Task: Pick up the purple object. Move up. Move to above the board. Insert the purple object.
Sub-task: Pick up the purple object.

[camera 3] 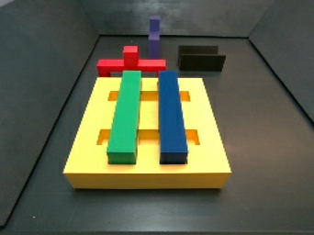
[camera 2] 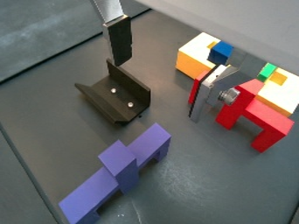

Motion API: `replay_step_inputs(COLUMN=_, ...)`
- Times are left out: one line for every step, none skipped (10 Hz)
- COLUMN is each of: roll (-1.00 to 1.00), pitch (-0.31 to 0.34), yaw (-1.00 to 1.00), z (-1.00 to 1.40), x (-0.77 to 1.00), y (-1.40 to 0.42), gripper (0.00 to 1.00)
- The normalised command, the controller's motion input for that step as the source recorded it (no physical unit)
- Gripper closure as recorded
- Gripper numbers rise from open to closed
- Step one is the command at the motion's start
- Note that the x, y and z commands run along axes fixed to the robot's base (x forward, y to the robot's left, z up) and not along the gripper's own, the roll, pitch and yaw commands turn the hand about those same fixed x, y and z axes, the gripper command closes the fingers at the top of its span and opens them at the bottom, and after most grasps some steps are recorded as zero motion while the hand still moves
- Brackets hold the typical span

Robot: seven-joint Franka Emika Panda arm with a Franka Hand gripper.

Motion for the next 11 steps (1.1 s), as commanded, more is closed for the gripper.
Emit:
replay_step_inputs(roll=-0.02, pitch=0.000, yaw=-0.01, z=0.00, x=0.00, y=0.03, gripper=0.00)
replay_step_inputs(roll=-0.10, pitch=0.000, yaw=-0.25, z=0.00, x=0.00, y=0.28, gripper=0.00)
replay_step_inputs(roll=-0.13, pitch=-0.010, yaw=-0.51, z=0.02, x=0.18, y=0.27, gripper=0.00)
replay_step_inputs(roll=-0.12, pitch=0.000, yaw=-0.63, z=0.05, x=0.29, y=0.29, gripper=0.00)
replay_step_inputs(roll=-0.11, pitch=0.000, yaw=-0.65, z=0.08, x=0.30, y=0.28, gripper=0.00)
replay_step_inputs(roll=-0.09, pitch=0.000, yaw=-0.70, z=0.08, x=0.29, y=0.25, gripper=0.00)
replay_step_inputs(roll=-0.05, pitch=0.000, yaw=-0.76, z=0.05, x=0.25, y=0.23, gripper=0.00)
replay_step_inputs(roll=-0.04, pitch=0.000, yaw=-0.82, z=0.01, x=0.25, y=0.17, gripper=0.00)
replay_step_inputs(roll=-0.05, pitch=0.000, yaw=-0.86, z=0.01, x=0.27, y=0.13, gripper=0.00)
replay_step_inputs(roll=-0.06, pitch=0.000, yaw=-0.87, z=0.00, x=0.26, y=0.12, gripper=0.00)
replay_step_inputs(roll=-0.06, pitch=0.000, yaw=-0.89, z=0.00, x=0.23, y=0.09, gripper=0.00)
